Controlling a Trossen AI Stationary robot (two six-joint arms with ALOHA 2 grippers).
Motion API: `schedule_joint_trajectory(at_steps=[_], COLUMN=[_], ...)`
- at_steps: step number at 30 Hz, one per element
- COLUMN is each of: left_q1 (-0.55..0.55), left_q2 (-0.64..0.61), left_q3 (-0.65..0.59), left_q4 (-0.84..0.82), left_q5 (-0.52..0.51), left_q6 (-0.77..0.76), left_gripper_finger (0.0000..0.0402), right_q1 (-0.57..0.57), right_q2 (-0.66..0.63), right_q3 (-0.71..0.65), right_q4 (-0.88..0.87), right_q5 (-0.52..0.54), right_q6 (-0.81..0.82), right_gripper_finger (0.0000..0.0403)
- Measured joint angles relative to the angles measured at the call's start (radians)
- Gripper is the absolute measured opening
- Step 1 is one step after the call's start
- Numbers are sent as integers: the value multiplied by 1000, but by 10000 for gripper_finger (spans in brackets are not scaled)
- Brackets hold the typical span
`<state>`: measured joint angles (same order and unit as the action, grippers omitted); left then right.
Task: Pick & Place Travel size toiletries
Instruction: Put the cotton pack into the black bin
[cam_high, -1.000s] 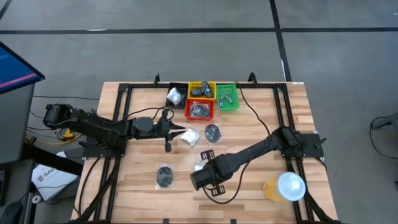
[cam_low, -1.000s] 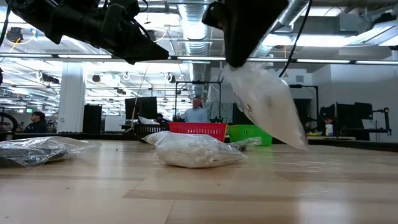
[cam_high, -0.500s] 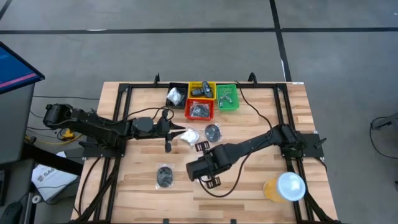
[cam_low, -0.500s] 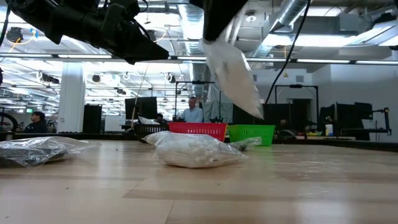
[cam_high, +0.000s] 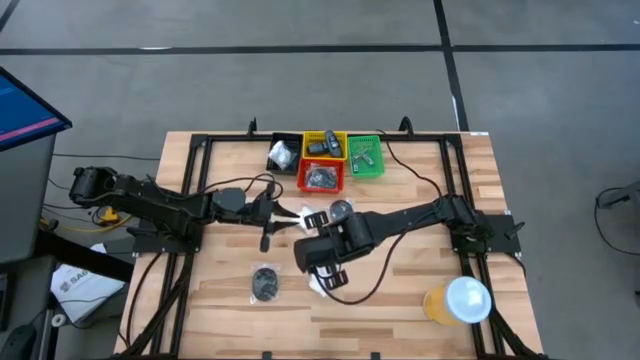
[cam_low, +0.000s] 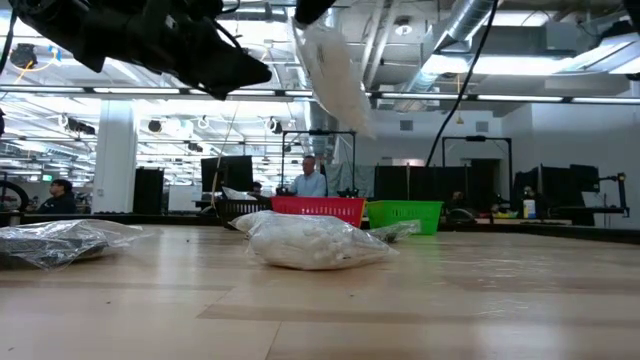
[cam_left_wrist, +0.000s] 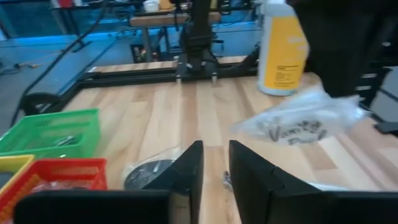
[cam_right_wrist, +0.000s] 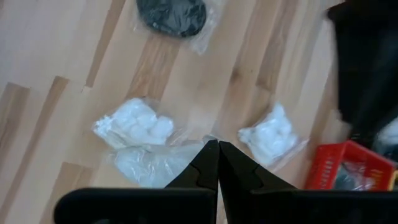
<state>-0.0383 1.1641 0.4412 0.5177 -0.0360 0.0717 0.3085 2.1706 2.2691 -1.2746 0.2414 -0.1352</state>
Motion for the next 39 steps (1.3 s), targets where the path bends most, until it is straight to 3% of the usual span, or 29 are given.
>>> schedule_joint_trajectory(at_steps=[11,17,24,31,39], left_q1=[0,0,0,0,-1], left_q2=[0,0,0,0,0], left_q3=[0,0,0,0,0], left_q4=[45,76,87,91,94], left_q5=[106,182,257,281,384], left_q6=[23,60,72,81,107], left_gripper_finger=[202,246,252,237,209], right_q1=[-22,-37,-60,-75,-98], right_q2=[0,0,1,1,1], right_q3=[88,88,88,88,88], right_q4=[25,69,140,171,185], right_q5=[0,-2,-6,-8,-9], right_q6=[-85,-131,-179,-204,-216], right_gripper_finger=[0,0,0,0,0])
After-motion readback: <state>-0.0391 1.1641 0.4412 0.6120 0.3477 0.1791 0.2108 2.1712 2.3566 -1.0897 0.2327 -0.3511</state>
